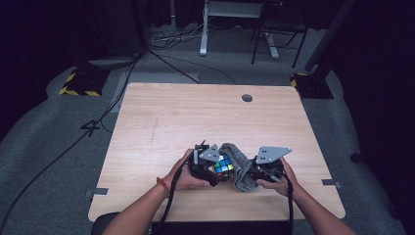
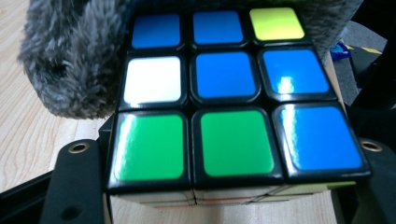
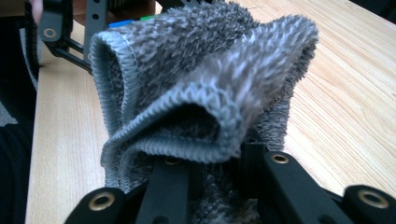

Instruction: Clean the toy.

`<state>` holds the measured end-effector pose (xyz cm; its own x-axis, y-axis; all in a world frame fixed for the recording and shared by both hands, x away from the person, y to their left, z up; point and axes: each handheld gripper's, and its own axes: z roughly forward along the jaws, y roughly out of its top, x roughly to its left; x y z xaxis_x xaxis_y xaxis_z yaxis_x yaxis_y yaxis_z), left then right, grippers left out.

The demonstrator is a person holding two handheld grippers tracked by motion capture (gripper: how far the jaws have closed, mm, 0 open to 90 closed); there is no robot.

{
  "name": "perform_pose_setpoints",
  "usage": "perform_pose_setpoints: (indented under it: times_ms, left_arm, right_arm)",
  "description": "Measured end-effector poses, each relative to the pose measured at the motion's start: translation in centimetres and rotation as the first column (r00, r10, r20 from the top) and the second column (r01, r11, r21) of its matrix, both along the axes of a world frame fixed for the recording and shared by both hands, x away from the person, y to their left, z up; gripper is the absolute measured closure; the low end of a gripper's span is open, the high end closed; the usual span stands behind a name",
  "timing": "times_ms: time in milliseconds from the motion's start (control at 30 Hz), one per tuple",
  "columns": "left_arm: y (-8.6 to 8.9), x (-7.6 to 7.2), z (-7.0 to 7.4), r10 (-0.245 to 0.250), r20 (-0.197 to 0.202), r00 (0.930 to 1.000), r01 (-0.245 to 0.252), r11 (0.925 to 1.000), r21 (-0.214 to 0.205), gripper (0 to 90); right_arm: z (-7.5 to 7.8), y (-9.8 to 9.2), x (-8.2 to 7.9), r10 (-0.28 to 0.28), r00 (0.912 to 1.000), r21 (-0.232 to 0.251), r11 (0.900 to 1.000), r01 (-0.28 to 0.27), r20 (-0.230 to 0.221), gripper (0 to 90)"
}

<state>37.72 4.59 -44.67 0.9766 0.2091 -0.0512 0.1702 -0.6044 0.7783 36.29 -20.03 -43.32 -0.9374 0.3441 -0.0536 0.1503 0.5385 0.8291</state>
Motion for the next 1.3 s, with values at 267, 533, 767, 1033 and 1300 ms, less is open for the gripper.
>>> perform_pose_setpoints:
  times_ms: [267, 533, 767, 1033, 1300]
  left_arm:
    - [-1.0, -1.1, -0.2, -0.034, 0.088, 0.9955, 0.026, 0.9949, 0.097, 33.3]
    - [-0.3, -1.1, 0.9, -0.014, 0.141, 0.9899, 0.006, 0.9984, 0.056, 33.6]
    - [-0.5, -1.1, 0.8, -0.02, 0.159, 0.987, 0.008, 0.9971, 0.075, 33.7]
    - [-0.7, -1.5, 1.1, -0.02, 0.191, 0.9815, 0.0, 0.9947, 0.103, 33.6]
    - [0.0, -1.6, 2.3, -0.008, 0.213, 0.977, 0.004, 0.9998, 0.022, 33.7]
  right_arm:
    - [-0.2, 0.6, -0.3, 0.019, 0.9998, -0.008, 0.9998, -0.019, -0.004, 78.9]
    - [-1.5, 0.4, 0.5, 0.009, 0.9987, -0.098, 0.9951, -0.013, -0.05, 79.0]
    - [0.2, 0.5, -0.2, 0.006, 0.9998, -0.008, 0.9999, -0.006, -0.017, 78.9]
    - [0.7, 0.9, -0.3, 0.001, 0.9998, -0.005, 1.0, -0.001, 0.021, 78.6]
    - [-2.4, 0.5, 1.6, -0.031, 0.993, -0.096, 0.9951, 0.02, -0.114, 78.6]
